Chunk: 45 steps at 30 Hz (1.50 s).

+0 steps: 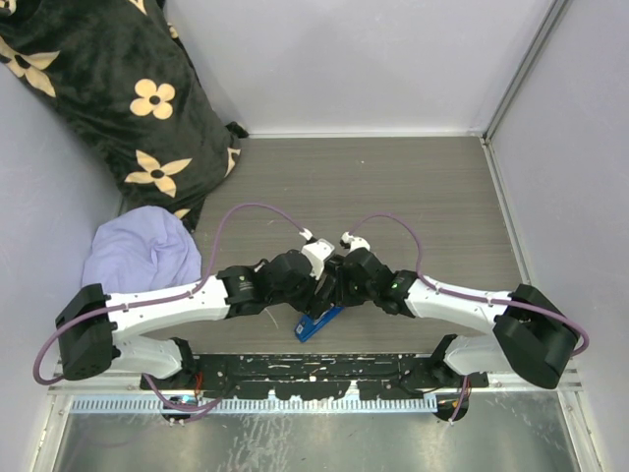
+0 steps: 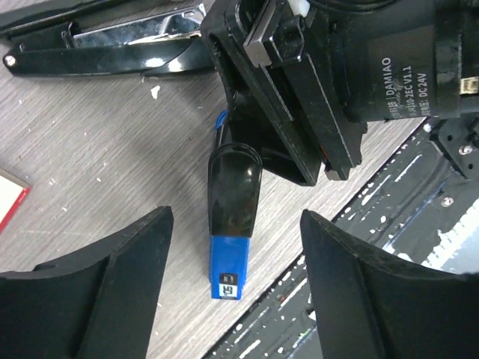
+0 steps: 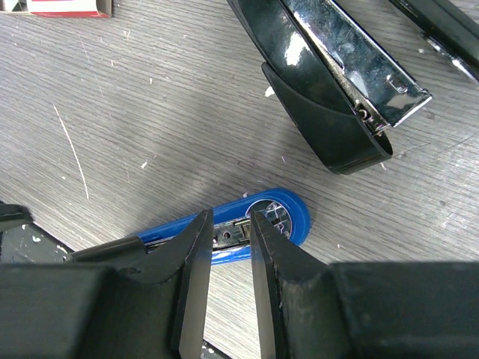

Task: Load the staples into the stapler
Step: Open the stapler at the center of the board.

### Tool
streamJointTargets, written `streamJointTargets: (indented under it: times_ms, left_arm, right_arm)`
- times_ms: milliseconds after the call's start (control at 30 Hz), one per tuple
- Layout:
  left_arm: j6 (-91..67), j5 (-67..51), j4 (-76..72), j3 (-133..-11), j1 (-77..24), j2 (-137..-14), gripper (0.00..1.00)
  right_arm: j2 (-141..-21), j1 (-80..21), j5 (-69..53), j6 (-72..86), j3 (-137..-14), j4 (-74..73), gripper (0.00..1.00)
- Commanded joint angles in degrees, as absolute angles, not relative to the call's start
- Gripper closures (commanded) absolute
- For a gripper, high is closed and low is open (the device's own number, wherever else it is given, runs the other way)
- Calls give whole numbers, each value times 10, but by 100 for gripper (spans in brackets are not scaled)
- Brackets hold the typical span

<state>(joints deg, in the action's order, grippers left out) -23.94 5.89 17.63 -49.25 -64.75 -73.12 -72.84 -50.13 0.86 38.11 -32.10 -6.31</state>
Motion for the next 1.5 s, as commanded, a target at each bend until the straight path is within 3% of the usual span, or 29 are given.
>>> streamJointTargets:
  times_ms: [0, 333, 533, 600, 900, 1233, 1467]
  left_arm:
    - [-189, 42, 121, -510, -643, -750, 32]
    - [-158, 17, 59, -494, -635, -787, 51]
    - [-130, 1, 13, -467, -632, -776, 91]
    - [-116, -1, -6, -454, -631, -762, 99]
    - [-49, -36, -111, -410, -612, -705, 100]
    - [4, -94, -211, -429, -592, -750, 100]
    - [36, -77, -237, -378, -582, -706, 100]
  right_arm:
    - [-725, -501, 27, 387, -305, -87, 67]
    - [-718, -501, 35, 399, -294, -89, 67]
    - [-700, -501, 60, 406, -295, -111, 67]
    - [-689, -501, 68, 408, -295, -119, 67]
    - [-638, -493, 107, 415, -295, -171, 66]
    - [-582, -444, 100, 423, -265, -195, 66]
    - [-562, -413, 102, 429, -240, -197, 65]
